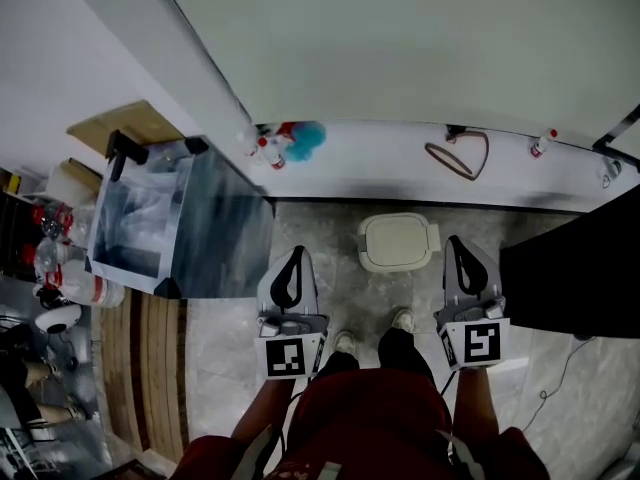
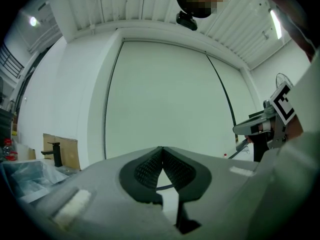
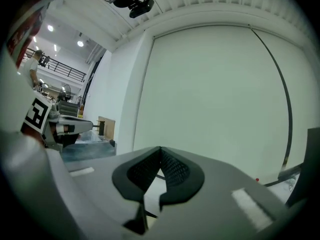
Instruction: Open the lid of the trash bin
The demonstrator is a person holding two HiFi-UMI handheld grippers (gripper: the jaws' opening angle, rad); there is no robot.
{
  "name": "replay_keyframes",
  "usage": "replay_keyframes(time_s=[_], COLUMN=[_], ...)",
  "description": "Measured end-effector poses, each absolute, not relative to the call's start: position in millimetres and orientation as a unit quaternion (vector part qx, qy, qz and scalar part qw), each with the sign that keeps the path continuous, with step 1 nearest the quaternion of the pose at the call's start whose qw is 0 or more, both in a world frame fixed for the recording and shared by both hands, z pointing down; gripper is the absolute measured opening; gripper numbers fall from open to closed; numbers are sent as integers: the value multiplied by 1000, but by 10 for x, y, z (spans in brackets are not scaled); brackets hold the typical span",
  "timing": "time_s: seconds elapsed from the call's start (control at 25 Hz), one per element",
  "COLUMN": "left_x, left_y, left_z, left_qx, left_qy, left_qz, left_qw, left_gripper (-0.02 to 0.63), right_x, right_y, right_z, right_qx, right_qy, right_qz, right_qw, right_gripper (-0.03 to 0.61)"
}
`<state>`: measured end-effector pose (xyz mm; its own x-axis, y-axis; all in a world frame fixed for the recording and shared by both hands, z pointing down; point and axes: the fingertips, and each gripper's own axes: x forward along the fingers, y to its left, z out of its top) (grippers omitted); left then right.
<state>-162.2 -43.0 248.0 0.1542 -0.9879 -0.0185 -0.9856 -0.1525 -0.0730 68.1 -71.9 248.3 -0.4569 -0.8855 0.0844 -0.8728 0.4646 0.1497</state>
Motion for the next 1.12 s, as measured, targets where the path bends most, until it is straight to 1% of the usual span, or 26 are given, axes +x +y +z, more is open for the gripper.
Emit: replay_keyframes(time_s=[0.28,0.56,0.88,1.12], left_x=[-1105,-779,-677,-724], left_y=[-667,-773,-754,-898], left_z=[2564,2767,3475,4161], left_qx=[-746,-726,-718,-721], left_qy=[665,686,689,675], left_qz=[-28,-49,-87,-102], left_qw=[26,1,-57,-118], left_gripper=[0,0,0,0], right_x=[1205,1450,1314,1107], right_y=[-1044,-1283,-1331,-1381], right_z=[2562,2838,3336,3729], right_qx=[505,475,434,420], right_qy=[-860,-878,-895,-899], right_qz=[-34,-2,29,48], right_qw=[60,62,93,119], right_gripper=[0,0,0,0])
